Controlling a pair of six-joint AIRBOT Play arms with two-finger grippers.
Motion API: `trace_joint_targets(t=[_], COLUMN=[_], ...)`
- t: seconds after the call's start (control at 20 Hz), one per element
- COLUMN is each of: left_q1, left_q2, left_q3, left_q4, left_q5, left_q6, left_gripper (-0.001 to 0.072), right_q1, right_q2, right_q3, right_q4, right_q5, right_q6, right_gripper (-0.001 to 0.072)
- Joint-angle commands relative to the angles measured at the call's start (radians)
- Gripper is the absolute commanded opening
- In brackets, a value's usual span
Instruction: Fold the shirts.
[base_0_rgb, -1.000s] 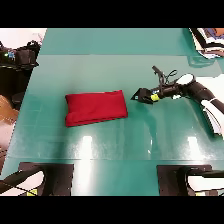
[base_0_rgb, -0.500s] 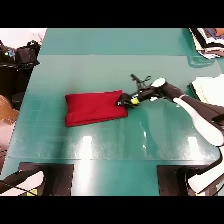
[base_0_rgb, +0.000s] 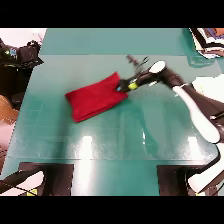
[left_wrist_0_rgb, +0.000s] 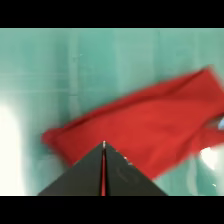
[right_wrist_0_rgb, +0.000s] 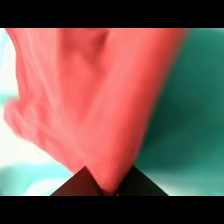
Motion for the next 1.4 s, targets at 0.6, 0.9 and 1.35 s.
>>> trace_joint_targets(t=[0.6, 0.9, 1.35], left_q1=[-0.275, -0.275, -0.275], left_q2=[-0.001, -0.001, -0.001], left_q3=[0.001, 0.001, 0.001], left_q4=[-0.055, -0.051, -0.050], left_q5=[0.241, 0.244, 0.225], left_q6=[0.006, 0.006, 0.007], left_gripper=[0.0026, 0.0026, 0.0026], right_q1=[-0.985, -1.013, -1.114], right_q2=[0.262, 0.352, 0.566], right_q3=[0.061, 0.061, 0.048], right_q4=[-0.163, -0.164, -0.323], right_q5=[0.027, 0.010, 0.190], right_q6=[0.039, 0.033, 0.039], right_gripper=[0.0013, 0.0013, 0.0013])
